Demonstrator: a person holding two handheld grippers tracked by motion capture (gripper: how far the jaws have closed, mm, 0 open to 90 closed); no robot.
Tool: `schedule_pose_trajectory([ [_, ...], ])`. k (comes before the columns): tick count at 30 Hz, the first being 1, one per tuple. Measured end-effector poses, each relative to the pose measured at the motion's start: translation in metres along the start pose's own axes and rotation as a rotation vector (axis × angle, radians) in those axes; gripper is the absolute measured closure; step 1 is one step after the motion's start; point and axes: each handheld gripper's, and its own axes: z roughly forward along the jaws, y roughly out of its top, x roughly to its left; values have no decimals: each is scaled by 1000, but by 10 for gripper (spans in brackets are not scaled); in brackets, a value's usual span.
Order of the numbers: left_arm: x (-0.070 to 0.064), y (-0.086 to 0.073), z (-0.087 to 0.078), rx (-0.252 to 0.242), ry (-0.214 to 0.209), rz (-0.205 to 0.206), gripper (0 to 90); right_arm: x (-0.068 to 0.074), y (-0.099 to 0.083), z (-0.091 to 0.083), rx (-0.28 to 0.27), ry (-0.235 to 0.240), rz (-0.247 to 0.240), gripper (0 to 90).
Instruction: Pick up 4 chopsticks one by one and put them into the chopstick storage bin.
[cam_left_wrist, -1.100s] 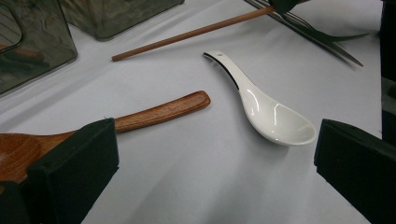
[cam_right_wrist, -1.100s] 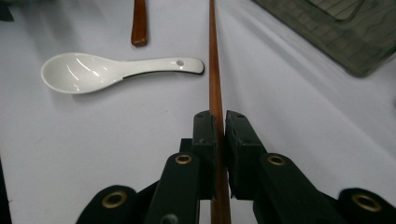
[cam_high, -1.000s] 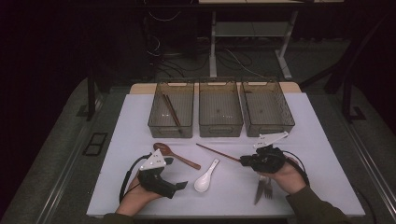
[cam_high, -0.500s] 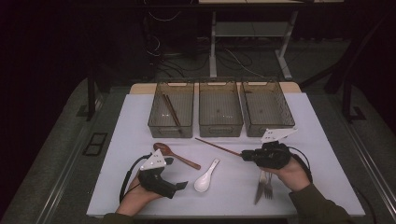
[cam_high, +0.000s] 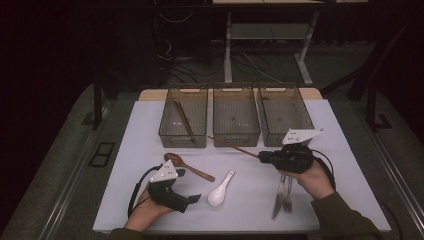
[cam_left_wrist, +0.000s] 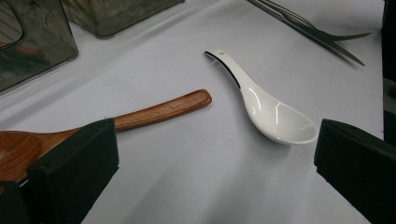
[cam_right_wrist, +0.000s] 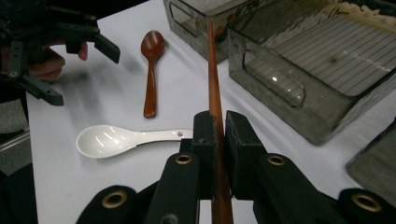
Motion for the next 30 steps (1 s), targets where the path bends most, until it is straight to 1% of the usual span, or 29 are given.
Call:
schedule_pose_trajectory([
  [3, 0, 0, 0, 2, 1, 3, 0, -1, 4, 0, -11, -4, -4, 827],
  [8, -1, 0, 1, -2, 1, -3, 0, -2, 15, 0, -31, -17, -11, 827],
  [15, -1, 0, 1, 2, 0, 1, 0, -5, 30, 5, -54, -29, -12, 827],
  [18, 0, 0, 0, 1, 1, 2, 0, -7, 37, 11, -62, -30, -6, 827],
  [25, 0, 0, 0, 3, -1, -2, 0, -11, 54, 24, -72, -41, -13, 827],
  [30, 1, 0, 0, 2, -1, 2, 0, -13, 68, 36, -63, -59, -21, 827],
])
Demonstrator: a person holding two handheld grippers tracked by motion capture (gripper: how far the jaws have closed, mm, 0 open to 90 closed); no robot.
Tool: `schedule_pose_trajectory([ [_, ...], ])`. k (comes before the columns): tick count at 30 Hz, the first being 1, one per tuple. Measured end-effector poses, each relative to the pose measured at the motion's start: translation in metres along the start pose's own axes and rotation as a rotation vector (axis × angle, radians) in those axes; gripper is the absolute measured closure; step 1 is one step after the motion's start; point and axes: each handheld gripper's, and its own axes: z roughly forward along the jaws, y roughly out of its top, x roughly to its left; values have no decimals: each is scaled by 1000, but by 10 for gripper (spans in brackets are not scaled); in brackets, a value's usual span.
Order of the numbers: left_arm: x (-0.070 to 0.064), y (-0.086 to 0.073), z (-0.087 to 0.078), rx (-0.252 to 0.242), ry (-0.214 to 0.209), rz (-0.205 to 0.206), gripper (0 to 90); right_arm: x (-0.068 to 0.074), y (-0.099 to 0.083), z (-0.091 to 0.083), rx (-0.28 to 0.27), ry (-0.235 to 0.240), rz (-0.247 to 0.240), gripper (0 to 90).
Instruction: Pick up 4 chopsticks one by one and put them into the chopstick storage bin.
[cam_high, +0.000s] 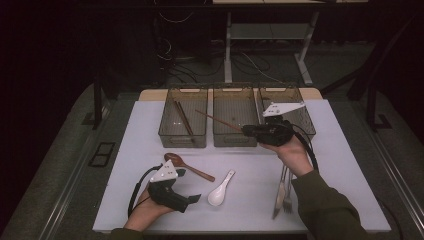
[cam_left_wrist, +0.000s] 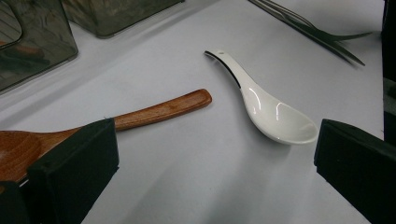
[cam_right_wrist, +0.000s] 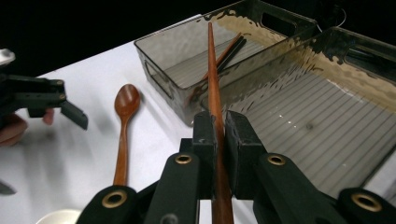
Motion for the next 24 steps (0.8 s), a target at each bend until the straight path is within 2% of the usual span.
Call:
schedule_pose_trajectory([
  [5, -1, 0, 0, -1, -1, -3, 0, 0, 13, 14, 16, -18, -11, 826],
  [11, -1, 0, 0, -3, -4, -1, 0, -2, 29, 34, 23, -30, 1, 826],
  [24, -1, 1, -1, -19, -7, -6, 0, 0, 60, 85, 62, -58, 11, 826],
])
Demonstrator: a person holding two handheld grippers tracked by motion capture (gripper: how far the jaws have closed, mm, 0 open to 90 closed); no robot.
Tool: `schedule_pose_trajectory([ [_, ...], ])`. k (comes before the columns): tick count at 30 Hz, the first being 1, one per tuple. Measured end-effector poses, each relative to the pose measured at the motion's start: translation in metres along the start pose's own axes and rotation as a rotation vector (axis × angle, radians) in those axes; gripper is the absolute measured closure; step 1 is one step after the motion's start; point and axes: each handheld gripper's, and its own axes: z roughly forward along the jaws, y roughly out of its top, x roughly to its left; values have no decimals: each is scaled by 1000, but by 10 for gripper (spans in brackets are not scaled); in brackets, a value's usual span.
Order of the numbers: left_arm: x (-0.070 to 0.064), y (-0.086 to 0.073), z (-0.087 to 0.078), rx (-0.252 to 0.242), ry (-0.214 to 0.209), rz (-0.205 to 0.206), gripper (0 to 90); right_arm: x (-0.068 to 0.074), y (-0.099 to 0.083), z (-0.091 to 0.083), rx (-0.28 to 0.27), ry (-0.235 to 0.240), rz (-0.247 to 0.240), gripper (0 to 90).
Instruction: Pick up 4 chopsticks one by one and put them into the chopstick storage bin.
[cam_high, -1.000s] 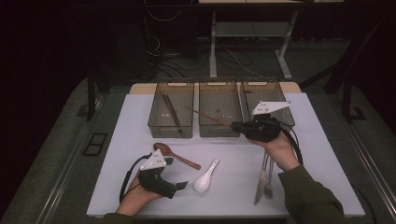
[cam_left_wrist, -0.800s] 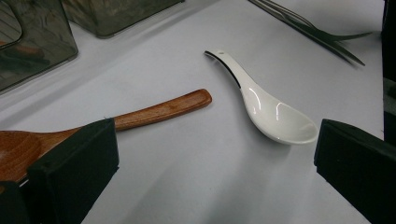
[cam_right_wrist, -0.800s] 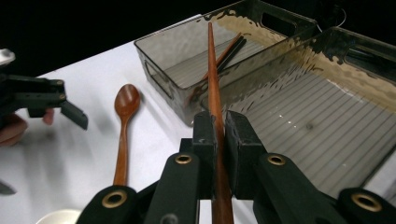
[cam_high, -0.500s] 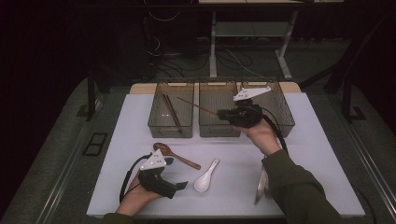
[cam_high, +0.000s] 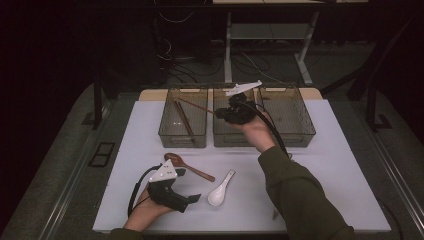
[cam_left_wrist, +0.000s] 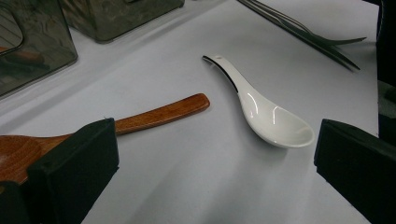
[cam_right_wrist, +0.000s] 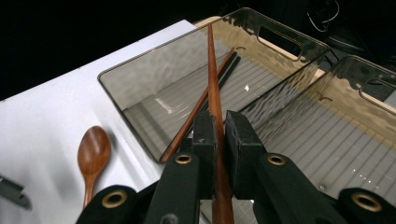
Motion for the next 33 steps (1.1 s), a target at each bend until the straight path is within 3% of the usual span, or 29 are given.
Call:
schedule_pose_trajectory([
  [14, 0, 1, 0, 1, -5, 8, 0, 1, 15, 48, 69, -57, 16, 826],
  [24, 0, 1, 0, -1, -10, 6, 0, 9, 25, 86, 123, -101, 2, 826],
  [33, 0, 1, -1, -3, -13, 9, 0, 15, 34, 106, 158, -151, 7, 825],
])
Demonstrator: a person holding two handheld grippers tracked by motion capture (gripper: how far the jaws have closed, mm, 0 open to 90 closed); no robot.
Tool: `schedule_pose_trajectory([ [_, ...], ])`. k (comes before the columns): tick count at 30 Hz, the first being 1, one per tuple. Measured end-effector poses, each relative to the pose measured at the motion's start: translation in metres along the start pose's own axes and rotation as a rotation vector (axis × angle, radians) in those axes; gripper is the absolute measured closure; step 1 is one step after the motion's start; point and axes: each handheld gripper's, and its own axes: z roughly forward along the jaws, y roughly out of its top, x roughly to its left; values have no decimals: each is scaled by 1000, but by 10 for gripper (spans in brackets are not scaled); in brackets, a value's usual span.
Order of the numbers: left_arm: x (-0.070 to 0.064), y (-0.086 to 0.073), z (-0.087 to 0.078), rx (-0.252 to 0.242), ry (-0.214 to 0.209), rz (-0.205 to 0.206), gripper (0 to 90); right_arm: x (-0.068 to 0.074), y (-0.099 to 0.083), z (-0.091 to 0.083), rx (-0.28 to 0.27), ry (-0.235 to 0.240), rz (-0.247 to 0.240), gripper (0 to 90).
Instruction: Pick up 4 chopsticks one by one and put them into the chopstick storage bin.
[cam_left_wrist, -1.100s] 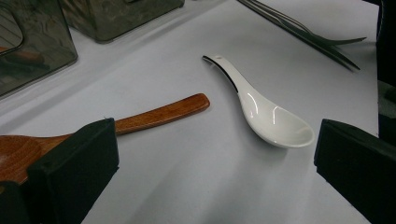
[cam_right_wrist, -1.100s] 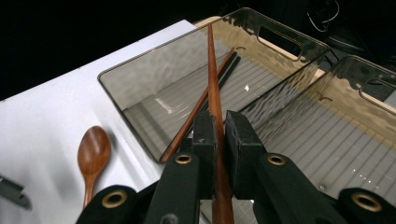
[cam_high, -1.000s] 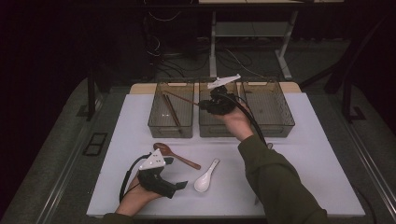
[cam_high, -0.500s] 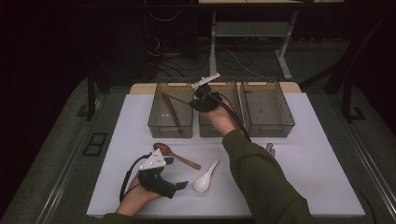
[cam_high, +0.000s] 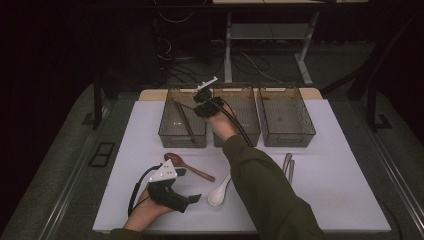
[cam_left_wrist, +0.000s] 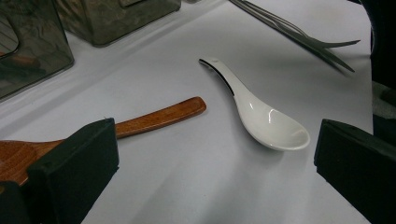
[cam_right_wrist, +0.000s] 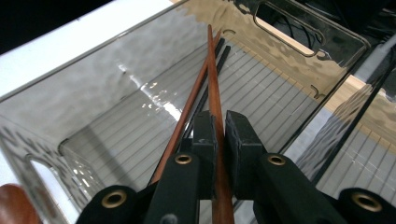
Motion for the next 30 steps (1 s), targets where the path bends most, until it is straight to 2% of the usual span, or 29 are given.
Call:
schedule_pose_trajectory([
  [4, 0, 0, 0, -5, 0, -4, 0, 6, 2, 6, 9, -9, -5, 821],
  [9, 0, 0, -1, -3, -1, 0, 0, 10, 3, 8, 14, 9, -11, 820],
  [11, 0, 0, -1, -3, 0, 0, 0, 9, 3, 8, 15, 13, -6, 766],
  [20, 0, -1, 0, -2, 0, -3, 0, 3, -1, 3, 12, 90, 9, 569],
  [21, 0, -1, 0, -2, 0, -4, 0, 2, -2, 1, -1, 95, 6, 536],
  [30, 1, -1, -1, 1, 4, -12, 0, -9, -14, -26, -76, 160, 39, 430],
])
